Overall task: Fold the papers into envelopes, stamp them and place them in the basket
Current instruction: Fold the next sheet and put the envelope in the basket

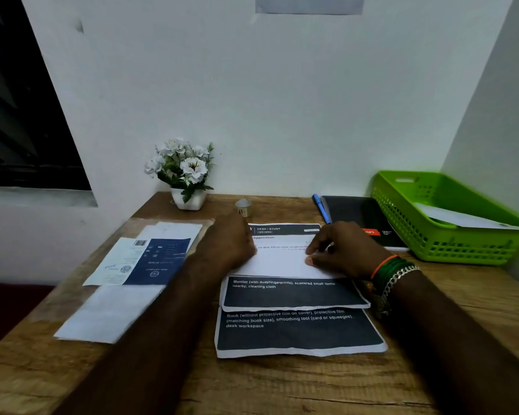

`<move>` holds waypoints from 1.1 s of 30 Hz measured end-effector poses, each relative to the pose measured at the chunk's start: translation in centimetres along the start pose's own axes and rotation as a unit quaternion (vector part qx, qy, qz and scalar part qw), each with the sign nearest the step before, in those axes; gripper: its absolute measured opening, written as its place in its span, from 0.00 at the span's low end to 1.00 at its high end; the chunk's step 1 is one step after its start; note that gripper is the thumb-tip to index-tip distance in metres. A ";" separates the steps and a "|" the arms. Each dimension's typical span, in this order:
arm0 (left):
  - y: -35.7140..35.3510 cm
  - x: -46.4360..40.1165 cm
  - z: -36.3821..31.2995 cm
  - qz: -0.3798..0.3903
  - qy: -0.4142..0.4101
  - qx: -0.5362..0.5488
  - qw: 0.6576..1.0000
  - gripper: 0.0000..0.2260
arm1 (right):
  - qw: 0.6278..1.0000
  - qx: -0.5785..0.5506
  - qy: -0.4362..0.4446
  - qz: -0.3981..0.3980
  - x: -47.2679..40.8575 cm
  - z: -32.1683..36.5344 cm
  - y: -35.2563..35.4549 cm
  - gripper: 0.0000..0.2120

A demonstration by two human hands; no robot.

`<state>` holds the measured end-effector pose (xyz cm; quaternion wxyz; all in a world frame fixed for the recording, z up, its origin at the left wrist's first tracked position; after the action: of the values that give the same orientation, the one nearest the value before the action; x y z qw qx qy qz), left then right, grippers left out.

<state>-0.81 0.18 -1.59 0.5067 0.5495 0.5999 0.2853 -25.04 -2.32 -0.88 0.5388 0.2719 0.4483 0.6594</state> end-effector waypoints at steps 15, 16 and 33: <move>-0.1 0.0 -1.7 0.009 0.001 0.027 1.000 0.11 | 1.000 0.009 -0.029 0.007 0.1 0.0 0.4 0.08; 0.0 0.1 -1.2 -0.003 0.012 0.015 1.000 0.14 | 0.999 0.010 -0.030 0.006 0.1 0.0 0.4 0.08; 0.0 0.2 -1.4 0.011 0.055 0.001 0.998 0.34 | 0.995 0.063 -0.075 -0.036 -0.1 -1.5 1.2 0.10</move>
<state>-2.08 0.70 -1.21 0.4693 0.5398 0.6213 0.3198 -26.87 -2.93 -0.51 0.5756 0.3378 0.4571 0.5880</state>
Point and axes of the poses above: each hand's wrist, its own x-axis away from the middle knuckle, its own y-axis out of the back of the hand, z = x × y, the point moved 1 cm from there along -x, towards the middle knuckle, and after that the axes turned 14 degrees about -y, right-handed, at the moved point
